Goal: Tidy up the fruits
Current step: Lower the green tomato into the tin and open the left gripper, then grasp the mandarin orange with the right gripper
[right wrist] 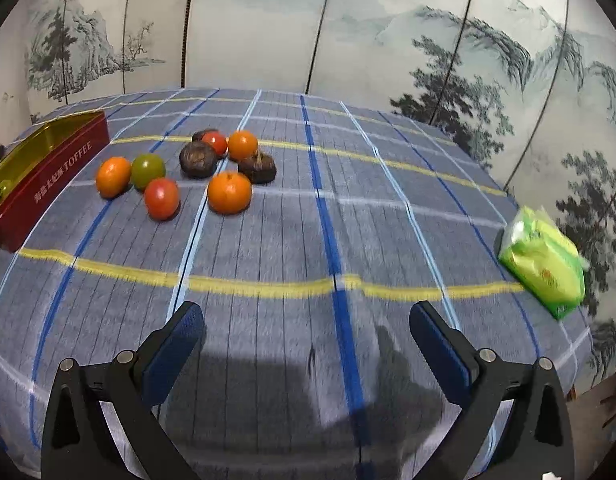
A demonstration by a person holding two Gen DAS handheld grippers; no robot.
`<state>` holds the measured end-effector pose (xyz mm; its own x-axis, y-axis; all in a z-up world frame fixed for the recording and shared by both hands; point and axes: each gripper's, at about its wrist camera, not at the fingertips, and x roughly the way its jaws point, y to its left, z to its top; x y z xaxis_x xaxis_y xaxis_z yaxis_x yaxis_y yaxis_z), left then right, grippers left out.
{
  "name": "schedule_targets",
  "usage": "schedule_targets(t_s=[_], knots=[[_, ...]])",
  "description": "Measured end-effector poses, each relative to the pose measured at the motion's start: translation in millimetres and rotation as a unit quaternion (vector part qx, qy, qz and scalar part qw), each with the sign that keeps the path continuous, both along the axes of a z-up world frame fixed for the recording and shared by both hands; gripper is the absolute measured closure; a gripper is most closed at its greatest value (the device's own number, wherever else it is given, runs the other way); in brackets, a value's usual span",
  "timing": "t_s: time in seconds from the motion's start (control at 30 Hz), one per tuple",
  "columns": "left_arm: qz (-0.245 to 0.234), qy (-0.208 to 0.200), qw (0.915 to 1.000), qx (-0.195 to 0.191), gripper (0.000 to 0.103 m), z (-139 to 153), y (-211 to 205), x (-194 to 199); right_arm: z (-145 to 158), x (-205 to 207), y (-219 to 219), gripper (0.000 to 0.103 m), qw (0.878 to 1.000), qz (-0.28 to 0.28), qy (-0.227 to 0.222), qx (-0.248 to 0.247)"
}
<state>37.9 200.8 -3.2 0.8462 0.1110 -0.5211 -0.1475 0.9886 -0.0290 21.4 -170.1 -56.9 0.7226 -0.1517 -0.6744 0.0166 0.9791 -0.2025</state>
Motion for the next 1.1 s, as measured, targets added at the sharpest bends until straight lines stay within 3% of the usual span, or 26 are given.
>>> schedule_targets(t_s=[0.23,0.57,0.63,0.7,0.8,0.87,0.93,1.1], knots=[[-0.002,-0.055,0.9984,-0.004,0.005,28,11,-78,4,51,14,0.001,0.997,0.071,-0.005,0.014],[0.019,-0.034,0.9991,0.016,0.005,10,40,-159,-3,101,28,0.002,0.996,0.086,0.011,0.027],[0.02,-0.028,0.9993,0.017,0.005,6,42,-168,-3,108,30,0.011,0.995,0.093,0.013,0.03],[0.017,-0.024,0.9995,0.012,0.005,2,41,-176,-4,114,30,0.042,0.995,0.093,0.018,0.032],[0.014,-0.02,0.9997,0.004,0.005,0,40,-182,-7,121,31,0.065,0.992,0.11,0.032,0.051],[0.011,-0.019,0.9998,-0.004,0.005,-1,39,-185,-9,121,38,0.072,0.991,0.124,0.04,0.043],[0.008,-0.021,0.9997,-0.013,0.005,0,37,-186,-10,117,45,0.072,0.991,0.128,0.04,0.028],[-0.001,-0.027,0.9994,-0.021,0.005,3,32,-191,-7,107,37,0.074,0.99,0.129,0.036,0.051]])
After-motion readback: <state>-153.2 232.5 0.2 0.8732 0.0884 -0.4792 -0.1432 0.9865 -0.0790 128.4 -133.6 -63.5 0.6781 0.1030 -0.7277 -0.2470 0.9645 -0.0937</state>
